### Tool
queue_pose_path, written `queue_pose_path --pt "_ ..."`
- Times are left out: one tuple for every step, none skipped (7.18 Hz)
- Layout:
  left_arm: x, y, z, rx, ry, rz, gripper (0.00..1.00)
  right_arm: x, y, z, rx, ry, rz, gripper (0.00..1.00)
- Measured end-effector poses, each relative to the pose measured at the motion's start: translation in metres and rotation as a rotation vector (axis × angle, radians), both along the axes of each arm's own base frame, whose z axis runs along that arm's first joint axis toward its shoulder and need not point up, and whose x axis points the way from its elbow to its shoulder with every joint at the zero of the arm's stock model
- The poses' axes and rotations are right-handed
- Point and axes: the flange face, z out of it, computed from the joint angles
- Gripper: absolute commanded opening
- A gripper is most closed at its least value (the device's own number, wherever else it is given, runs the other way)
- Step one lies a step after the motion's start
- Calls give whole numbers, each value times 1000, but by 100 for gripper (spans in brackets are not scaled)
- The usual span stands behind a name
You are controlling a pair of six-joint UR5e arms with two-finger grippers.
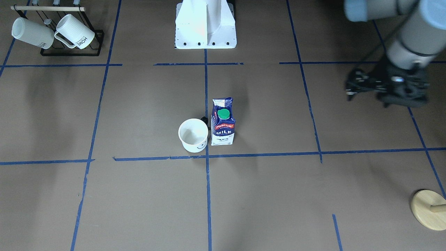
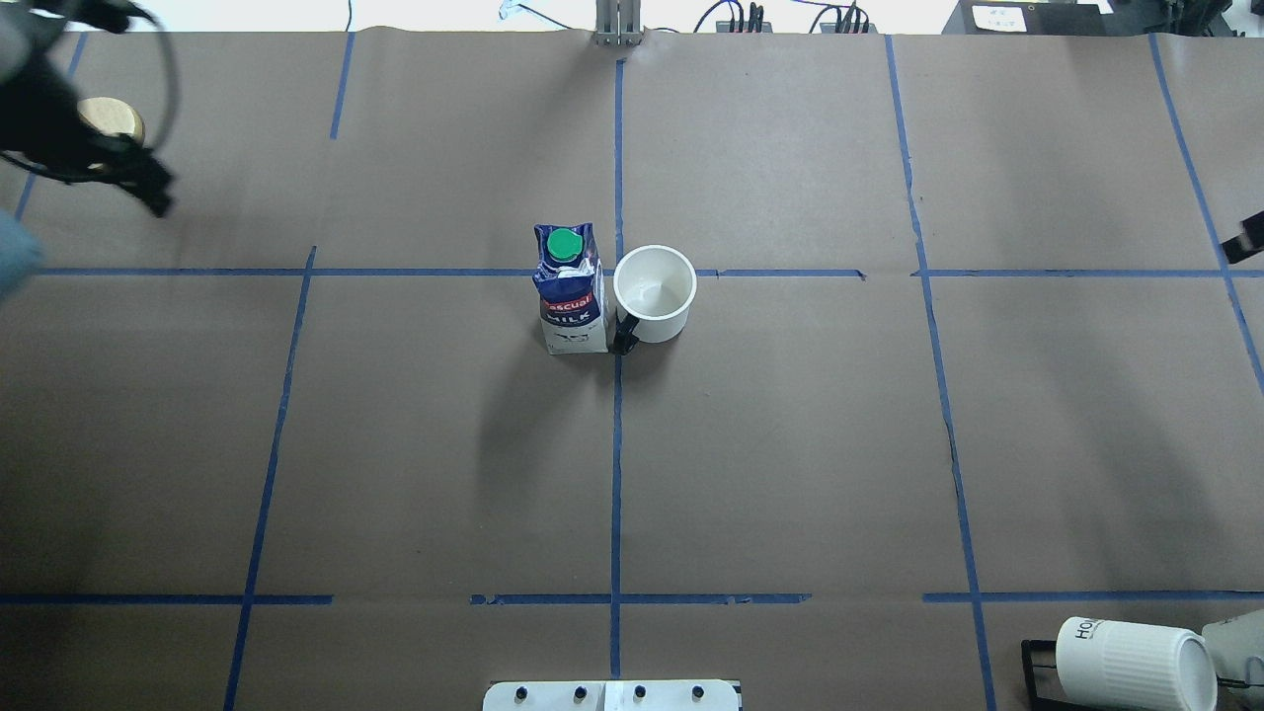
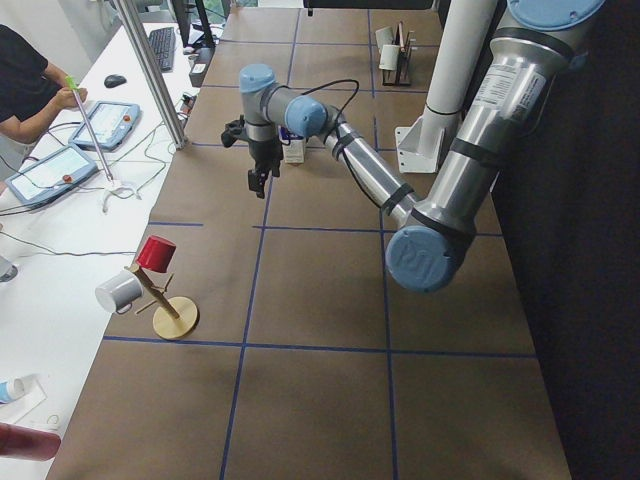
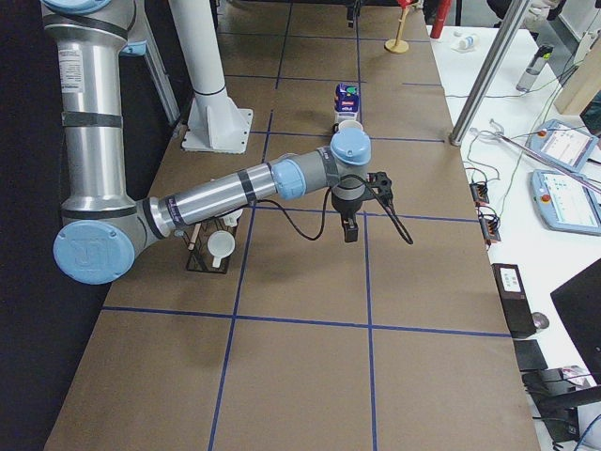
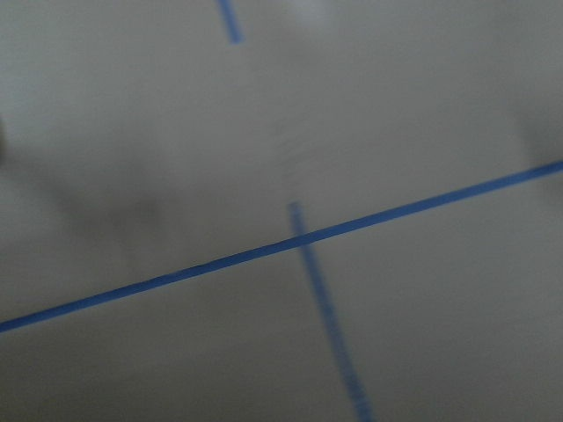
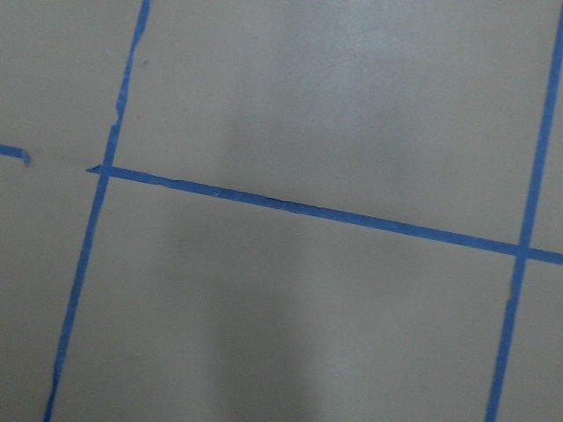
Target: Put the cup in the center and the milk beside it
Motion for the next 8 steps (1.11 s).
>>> queue_pose_path --pt "-62 -8 56 -2 15 41 100 29 -1 14 19 17 -21 100" --pt "-123 -14 108 -2 30 62 100 54 1 29 32 30 -43 100" --pt "-176 -16 155 -15 41 63 100 76 5 47 29 43 -66 100" --pt "-207 -13 190 -43 64 57 100 95 12 65 9 49 -81 100" --pt "-219 -7 210 -95 101 22 100 108 22 77 -16 60 -86 100" --pt "-223 1 219 -160 129 -34 100 115 31 88 -46 85 -90 100" --pt "-223 16 227 -191 134 -63 100 117 38 98 -71 100 -92 100" --pt "-223 35 238 -182 130 -74 100 117 43 107 -94 101 -92 100"
